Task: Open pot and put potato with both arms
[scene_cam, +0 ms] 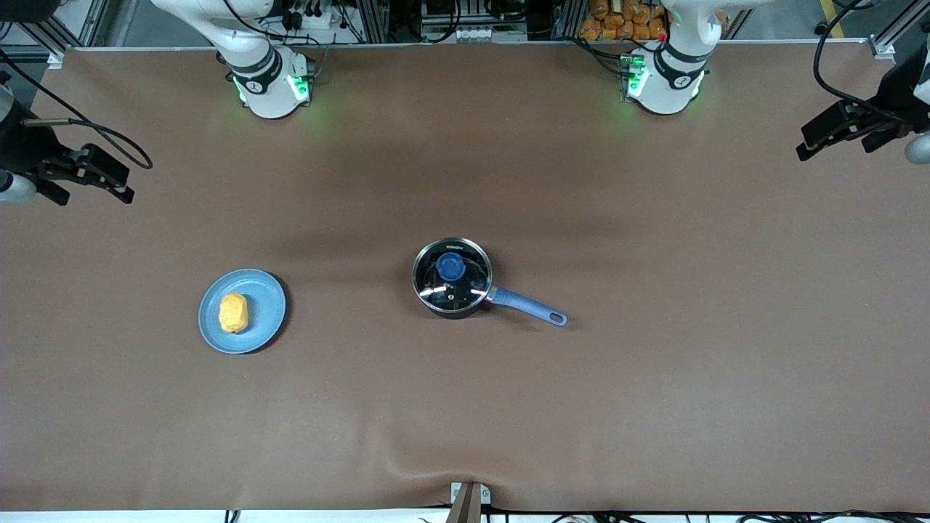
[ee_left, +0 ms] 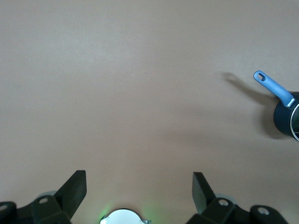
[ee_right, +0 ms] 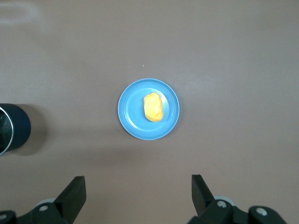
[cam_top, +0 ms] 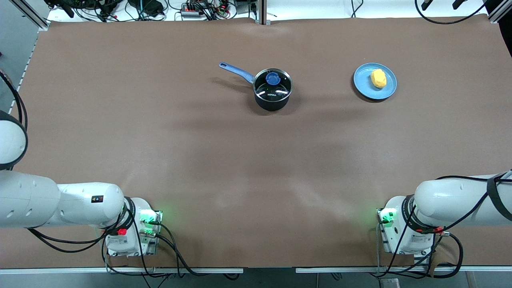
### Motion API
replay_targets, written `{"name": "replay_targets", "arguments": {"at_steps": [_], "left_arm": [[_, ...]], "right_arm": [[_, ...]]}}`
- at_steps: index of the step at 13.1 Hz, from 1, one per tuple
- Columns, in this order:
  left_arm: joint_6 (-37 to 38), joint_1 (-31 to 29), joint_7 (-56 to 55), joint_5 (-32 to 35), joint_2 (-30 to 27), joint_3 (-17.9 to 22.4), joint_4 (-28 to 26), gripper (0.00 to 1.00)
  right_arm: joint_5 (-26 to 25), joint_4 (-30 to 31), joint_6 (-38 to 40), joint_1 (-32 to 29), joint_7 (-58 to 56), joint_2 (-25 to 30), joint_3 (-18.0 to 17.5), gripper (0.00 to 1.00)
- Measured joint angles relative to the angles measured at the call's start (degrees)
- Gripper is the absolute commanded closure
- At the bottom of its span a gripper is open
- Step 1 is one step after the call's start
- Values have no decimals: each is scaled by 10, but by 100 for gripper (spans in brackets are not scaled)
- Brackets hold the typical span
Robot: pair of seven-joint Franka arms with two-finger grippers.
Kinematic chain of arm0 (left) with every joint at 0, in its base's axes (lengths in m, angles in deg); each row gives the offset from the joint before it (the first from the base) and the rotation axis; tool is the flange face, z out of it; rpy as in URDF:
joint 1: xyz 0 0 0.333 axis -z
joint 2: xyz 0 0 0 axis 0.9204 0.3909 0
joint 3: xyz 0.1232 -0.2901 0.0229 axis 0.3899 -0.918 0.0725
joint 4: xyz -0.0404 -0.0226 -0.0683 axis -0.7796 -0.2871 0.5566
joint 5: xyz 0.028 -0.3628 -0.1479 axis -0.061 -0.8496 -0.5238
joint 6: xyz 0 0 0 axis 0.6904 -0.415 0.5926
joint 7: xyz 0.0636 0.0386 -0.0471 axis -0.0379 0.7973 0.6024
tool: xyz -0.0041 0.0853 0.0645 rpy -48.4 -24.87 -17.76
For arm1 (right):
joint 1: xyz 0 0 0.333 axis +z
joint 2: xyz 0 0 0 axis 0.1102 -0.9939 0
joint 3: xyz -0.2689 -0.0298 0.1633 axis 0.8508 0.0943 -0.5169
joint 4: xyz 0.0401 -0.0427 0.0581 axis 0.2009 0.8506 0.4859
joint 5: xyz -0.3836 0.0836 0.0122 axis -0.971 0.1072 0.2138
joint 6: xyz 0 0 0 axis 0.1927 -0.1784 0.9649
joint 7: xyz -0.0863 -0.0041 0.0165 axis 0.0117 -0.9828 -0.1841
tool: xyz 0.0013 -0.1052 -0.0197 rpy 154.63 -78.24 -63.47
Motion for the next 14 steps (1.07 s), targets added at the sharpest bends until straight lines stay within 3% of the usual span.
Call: {"name": "replay_targets", "arguments": {"at_steps": [5, 10, 14], "left_arm": [[-1, 12, 0, 0, 31, -29, 7, 0], [-6, 17, -3, 0, 58, -128, 8, 0], [-33, 22, -3, 0, 100, -168, 21, 0]], "right_arm": [[0, 19, -74, 0, -6, -49, -1, 0], [0, 19, -106, 0, -41, -123, 0, 0], [0, 23, -155, -1, -53, -196, 0, 0]]}}
